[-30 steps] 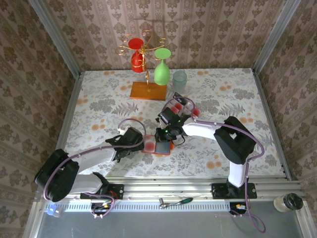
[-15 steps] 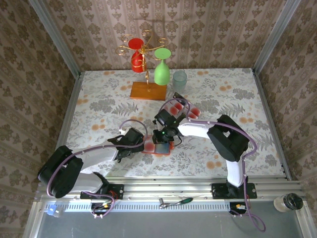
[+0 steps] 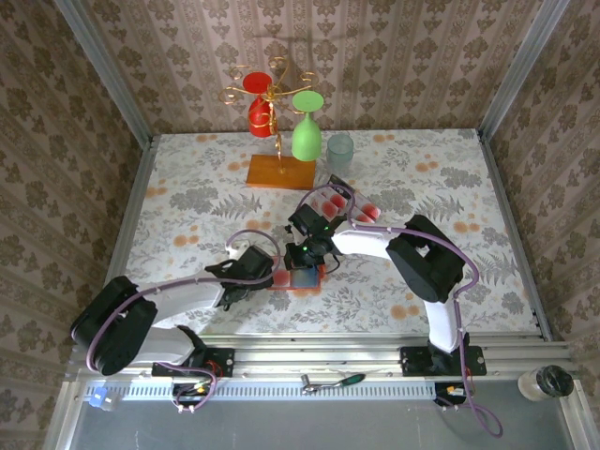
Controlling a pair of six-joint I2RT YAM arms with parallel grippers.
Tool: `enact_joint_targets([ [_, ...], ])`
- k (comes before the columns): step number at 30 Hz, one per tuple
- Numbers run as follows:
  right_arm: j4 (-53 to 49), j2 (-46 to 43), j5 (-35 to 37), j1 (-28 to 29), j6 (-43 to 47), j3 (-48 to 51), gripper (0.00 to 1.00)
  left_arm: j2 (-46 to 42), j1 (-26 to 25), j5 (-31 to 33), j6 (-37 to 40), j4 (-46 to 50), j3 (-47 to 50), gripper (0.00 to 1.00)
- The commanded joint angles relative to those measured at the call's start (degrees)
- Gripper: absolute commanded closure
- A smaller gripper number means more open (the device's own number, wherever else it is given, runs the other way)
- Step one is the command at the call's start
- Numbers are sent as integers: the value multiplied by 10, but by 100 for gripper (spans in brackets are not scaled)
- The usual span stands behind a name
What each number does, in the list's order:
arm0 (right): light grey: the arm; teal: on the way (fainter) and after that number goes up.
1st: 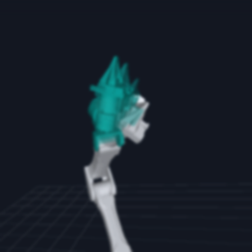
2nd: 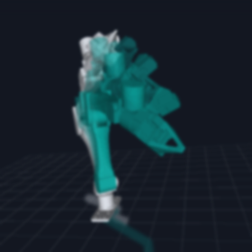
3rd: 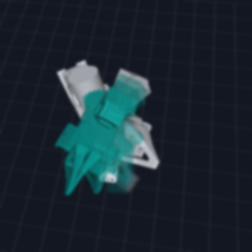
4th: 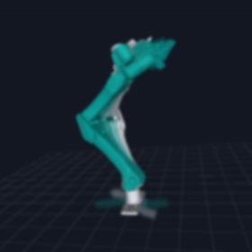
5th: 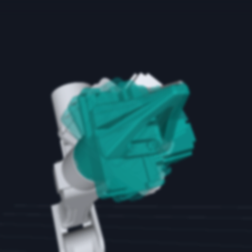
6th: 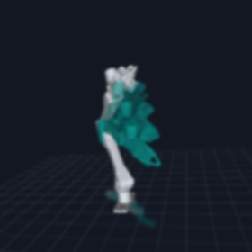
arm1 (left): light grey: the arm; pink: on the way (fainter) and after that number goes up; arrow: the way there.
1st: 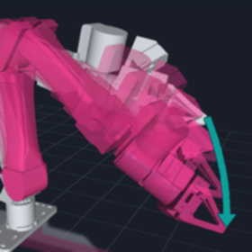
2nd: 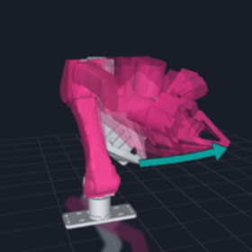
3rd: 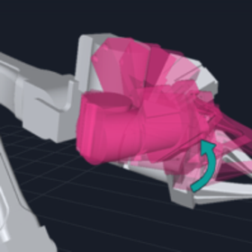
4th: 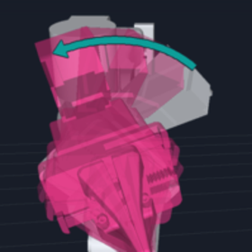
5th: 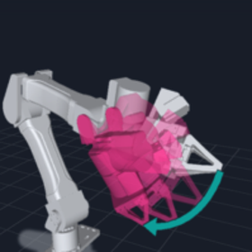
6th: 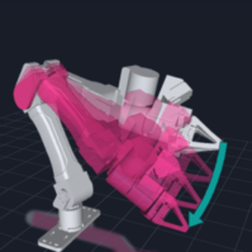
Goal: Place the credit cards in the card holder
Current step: Insert the credit card into the card slot, then turn over the card slot at the card holder.
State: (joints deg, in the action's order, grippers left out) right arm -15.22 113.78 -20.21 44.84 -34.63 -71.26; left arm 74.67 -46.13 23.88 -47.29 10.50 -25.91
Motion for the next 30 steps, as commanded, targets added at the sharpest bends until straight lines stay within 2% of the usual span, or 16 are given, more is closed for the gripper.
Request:
enact_joint_targets([
  [1,-18,-7,-13,2,6,-8,92,-7,-6,-36,-29,6,20,0],
  [4,-17,-34,-11,-2,4,2,89,-33,4,-30,-21,27,13,0],
  [9,-17,-83,-3,-13,4,30,78,-101,28,-23,-4,65,4,0],
  [16,-21,-129,16,-31,13,71,76,-165,40,-21,14,102,-11,0],
  [24,-38,-143,35,-44,34,86,76,-160,36,-49,12,81,-30,0],
  [30,-47,-144,46,-51,52,93,77,-112,2,-43,10,62,-68,0],
])
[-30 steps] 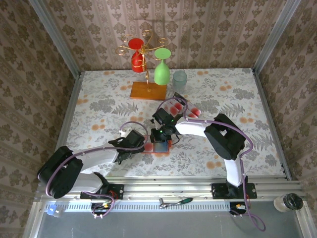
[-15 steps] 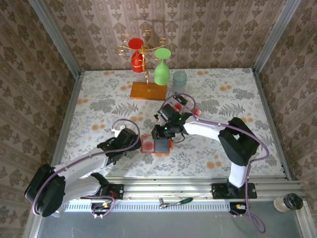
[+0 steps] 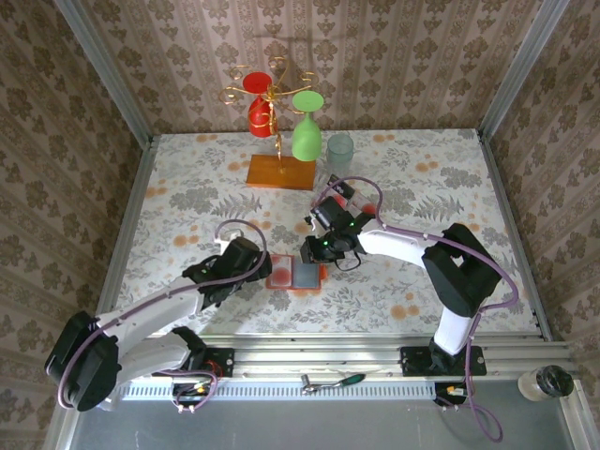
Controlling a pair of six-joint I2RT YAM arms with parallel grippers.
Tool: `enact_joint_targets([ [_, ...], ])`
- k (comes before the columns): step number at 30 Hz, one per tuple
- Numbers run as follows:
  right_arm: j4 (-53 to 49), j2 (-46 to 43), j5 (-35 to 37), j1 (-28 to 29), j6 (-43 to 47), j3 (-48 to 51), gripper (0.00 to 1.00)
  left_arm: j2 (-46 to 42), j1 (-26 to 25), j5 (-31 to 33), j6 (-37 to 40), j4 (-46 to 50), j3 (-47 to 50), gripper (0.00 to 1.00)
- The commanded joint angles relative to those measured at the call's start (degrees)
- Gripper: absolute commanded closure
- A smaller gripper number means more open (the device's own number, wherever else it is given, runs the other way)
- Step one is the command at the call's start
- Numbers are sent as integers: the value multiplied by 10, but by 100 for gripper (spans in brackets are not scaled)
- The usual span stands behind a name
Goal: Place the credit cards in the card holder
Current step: Turn over the card slot at the card holder.
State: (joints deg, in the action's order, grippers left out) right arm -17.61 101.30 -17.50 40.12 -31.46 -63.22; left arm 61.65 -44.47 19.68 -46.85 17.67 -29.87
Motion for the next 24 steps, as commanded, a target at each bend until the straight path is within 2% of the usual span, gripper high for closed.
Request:
enact_joint_targets([
  [1,-23,-18,21,-4,21,14,77,27,-22,0,6,-15,-33,0],
  [12,-30,11,17,-15,39,9,83,153,-97,5,0,-62,-90,0],
  [24,-27,70,-18,-18,43,-15,88,185,-112,3,-6,-102,-64,0],
])
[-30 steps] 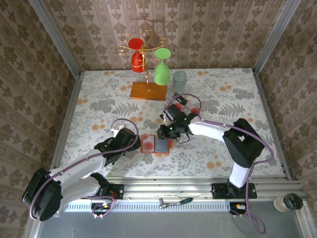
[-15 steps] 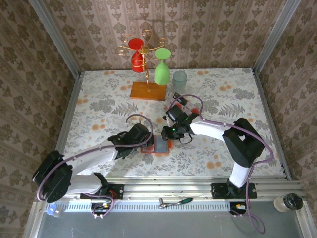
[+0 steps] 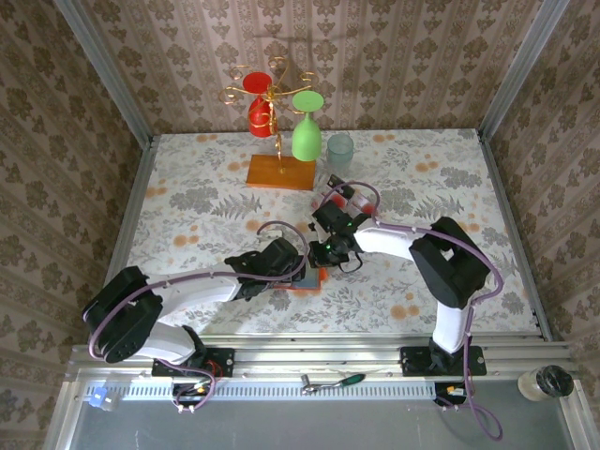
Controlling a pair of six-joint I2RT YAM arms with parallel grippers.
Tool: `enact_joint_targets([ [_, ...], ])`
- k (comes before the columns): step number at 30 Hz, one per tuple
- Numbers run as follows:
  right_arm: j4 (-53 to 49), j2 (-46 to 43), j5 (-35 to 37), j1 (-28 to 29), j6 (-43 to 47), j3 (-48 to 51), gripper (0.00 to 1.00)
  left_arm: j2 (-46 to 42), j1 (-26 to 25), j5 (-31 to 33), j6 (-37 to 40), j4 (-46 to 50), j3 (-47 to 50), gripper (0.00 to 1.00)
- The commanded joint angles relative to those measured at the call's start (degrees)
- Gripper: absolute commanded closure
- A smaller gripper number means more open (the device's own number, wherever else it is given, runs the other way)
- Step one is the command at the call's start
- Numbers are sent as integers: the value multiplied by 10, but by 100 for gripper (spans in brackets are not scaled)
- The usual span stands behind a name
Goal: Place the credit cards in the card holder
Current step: Turn over the card slot at the card holder.
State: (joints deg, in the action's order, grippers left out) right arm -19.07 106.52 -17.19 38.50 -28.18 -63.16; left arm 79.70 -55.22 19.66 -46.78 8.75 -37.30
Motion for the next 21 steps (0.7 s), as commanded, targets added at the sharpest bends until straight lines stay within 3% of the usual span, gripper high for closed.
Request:
enact_joint_targets([
  [1,-9,19,-25,-2,7,-14,88,6,-4,3,-8,-15,13,0],
  [18,31,33,-61,0,-31,-10,88,15,-11,13,-16,-25,45,0],
  [21,33,32,-62,-1,-34,-10,88,20,-11,14,-16,-28,52,5],
])
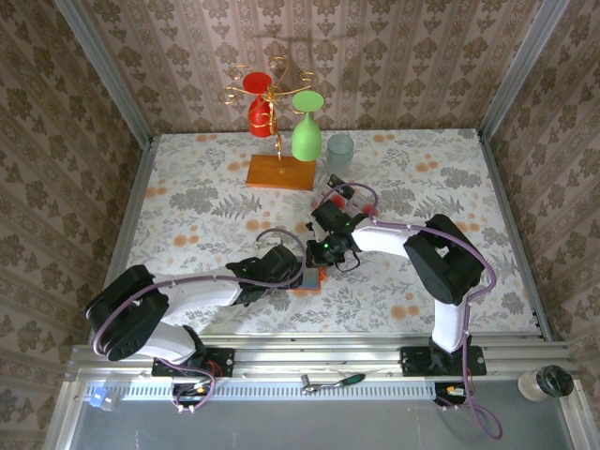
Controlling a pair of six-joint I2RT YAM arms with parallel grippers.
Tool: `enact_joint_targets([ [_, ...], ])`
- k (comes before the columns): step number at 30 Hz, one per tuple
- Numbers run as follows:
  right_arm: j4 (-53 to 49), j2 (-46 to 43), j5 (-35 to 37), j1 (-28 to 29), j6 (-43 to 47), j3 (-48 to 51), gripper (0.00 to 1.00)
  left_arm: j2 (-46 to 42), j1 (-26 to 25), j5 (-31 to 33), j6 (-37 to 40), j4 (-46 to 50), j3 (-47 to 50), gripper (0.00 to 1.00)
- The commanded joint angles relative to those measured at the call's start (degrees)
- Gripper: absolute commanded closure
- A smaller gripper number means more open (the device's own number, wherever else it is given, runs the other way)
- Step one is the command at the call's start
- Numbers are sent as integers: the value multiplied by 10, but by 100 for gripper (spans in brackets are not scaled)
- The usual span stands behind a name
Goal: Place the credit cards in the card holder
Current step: Turn over the card slot at the card holder.
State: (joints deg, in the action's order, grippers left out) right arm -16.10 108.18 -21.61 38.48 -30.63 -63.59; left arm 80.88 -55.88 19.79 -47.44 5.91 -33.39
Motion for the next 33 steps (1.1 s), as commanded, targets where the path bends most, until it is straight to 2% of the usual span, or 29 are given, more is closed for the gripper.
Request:
enact_joint_targets([
  [1,4,16,-18,0,-10,-6,88,10,-5,13,-10,0,14,7],
  [8,4,2,-20,-1,-15,-4,85,17,-5,11,-14,-15,28,20],
  [13,17,-39,-6,-1,-31,13,67,16,-5,11,-18,-21,33,23],
  [17,37,-64,11,-1,-50,34,60,15,-7,12,-20,-24,36,23],
  [27,71,-37,-11,1,-72,40,58,8,-6,13,-20,-23,38,23],
  [33,77,-7,-31,2,-72,20,61,8,-7,14,-18,-22,34,23],
])
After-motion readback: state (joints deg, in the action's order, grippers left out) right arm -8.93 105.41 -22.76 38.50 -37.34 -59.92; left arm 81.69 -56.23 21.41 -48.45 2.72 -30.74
